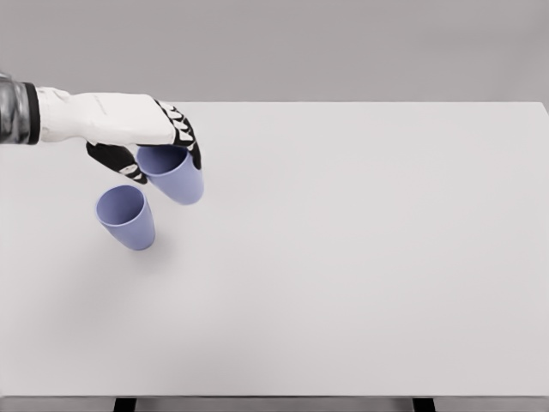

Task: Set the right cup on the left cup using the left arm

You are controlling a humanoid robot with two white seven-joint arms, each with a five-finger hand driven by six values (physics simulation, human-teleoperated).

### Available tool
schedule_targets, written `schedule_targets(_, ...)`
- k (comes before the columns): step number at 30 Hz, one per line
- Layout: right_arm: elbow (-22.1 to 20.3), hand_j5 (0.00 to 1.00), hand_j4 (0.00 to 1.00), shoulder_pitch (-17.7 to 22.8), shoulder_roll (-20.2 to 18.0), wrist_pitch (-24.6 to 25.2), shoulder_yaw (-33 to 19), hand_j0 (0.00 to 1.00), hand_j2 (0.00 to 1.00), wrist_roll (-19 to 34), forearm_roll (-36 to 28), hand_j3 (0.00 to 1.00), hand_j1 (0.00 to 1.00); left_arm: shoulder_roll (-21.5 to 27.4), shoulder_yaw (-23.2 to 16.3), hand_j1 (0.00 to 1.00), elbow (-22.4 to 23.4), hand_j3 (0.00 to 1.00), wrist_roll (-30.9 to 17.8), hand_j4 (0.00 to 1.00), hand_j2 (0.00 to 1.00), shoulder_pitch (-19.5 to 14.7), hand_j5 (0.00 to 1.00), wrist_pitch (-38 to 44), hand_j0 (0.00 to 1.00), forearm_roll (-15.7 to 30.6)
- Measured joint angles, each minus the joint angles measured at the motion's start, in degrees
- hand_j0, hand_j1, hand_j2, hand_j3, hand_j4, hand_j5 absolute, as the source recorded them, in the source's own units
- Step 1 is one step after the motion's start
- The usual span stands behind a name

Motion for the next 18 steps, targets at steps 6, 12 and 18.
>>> schedule_targets(6, 0.0, 1.0, 1.0, 0.0, 0.0, 0.0, 0.0, 1.0, 1.0, 0.0, 0.0, 1.0, 1.0, 1.9, -0.1, 0.67, -0.1, 0.67, 0.0, 0.67, 0.67, -1.6, 0.67, -0.7, 0.67, 1.6)
schedule_targets(12, 0.0, 1.0, 1.0, 0.0, 0.0, 0.0, 0.0, 1.0, 1.0, 0.0, 0.0, 1.0, 1.0, 3.6, -0.1, 0.67, -0.1, 0.67, 0.0, 0.67, 0.67, -2.5, 0.67, -2.2, 0.67, 2.6)
schedule_targets(18, 0.0, 1.0, 1.0, 0.0, 0.0, 0.0, 0.0, 1.0, 1.0, 0.0, 0.0, 1.0, 1.0, 5.6, -0.1, 0.67, -0.1, 0.67, 0.0, 0.67, 0.67, -3.5, 0.67, -3.6, 0.67, 3.6)
